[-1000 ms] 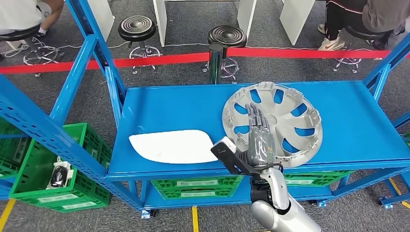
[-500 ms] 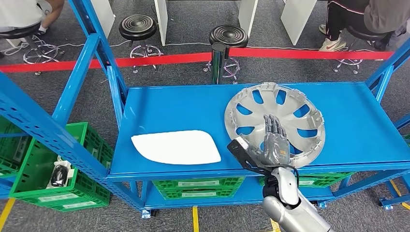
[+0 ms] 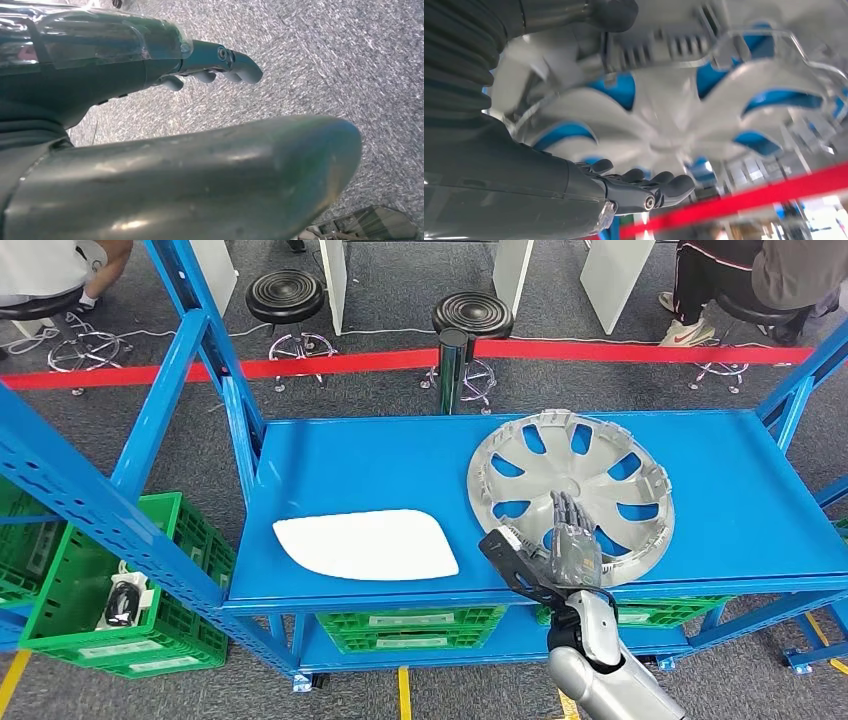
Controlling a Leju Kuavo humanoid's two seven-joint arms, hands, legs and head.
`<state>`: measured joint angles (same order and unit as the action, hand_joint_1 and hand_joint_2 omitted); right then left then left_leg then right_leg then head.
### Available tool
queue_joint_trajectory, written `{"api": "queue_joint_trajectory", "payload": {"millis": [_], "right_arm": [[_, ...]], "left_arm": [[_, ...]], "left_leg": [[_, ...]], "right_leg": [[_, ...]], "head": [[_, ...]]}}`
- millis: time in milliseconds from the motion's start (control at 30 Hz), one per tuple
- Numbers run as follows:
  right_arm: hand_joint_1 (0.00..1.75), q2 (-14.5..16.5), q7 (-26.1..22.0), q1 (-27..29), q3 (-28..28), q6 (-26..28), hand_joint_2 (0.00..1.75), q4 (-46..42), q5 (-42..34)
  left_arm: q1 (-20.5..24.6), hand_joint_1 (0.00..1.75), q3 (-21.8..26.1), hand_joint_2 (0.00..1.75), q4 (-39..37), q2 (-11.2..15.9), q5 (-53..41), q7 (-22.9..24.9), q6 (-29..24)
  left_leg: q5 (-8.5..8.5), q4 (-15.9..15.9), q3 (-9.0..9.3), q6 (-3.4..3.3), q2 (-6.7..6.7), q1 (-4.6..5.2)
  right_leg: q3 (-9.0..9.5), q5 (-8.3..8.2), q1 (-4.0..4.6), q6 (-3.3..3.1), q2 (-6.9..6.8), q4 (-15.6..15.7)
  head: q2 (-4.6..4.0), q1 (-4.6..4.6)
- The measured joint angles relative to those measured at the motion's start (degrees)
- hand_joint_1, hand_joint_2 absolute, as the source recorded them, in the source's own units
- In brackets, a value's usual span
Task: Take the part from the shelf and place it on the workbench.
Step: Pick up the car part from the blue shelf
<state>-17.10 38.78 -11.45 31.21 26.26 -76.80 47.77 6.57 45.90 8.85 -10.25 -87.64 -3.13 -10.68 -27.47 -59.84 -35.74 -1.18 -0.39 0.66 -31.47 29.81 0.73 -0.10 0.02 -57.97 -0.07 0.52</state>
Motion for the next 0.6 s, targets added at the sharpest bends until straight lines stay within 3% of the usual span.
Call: {"api": "queue_joint_trajectory", "payload": {"millis": [333,500,600], "right_arm": [[0.00,-1.05,-1.86,0.77,-0.03,-0.84,1.75,-0.18,-6.25],[0.00,-3.23,-4.31,-0.25,-0.39,-7.24,1.75,-1.71,-19.62],[0.00,-4.75,-3.54,-0.97,-0.57,-10.41,1.75,-2.10,-22.18]], "left_arm": [[0.00,0.00,0.34,0.00,0.00,0.08,-0.19,-0.17,0.01],[0.02,0.00,0.43,0.00,0.00,0.22,-1.17,-1.23,0.01],[0.03,0.00,0.47,0.00,0.00,0.28,-1.66,-1.45,-0.02]], "left_leg": [[-0.04,0.00,0.02,-0.05,0.04,-0.01],[-0.17,0.03,0.44,0.01,0.12,-0.04],[-0.36,0.06,0.98,-0.04,0.06,-0.05]], "right_leg": [[0.00,0.01,0.00,-0.01,0.01,0.01],[0.30,0.06,0.02,0.02,0.19,0.12],[0.82,0.25,0.02,0.18,0.23,0.23]], "head": [[0.01,-0.05],[0.01,-0.07],[0.01,-0.09]]}}
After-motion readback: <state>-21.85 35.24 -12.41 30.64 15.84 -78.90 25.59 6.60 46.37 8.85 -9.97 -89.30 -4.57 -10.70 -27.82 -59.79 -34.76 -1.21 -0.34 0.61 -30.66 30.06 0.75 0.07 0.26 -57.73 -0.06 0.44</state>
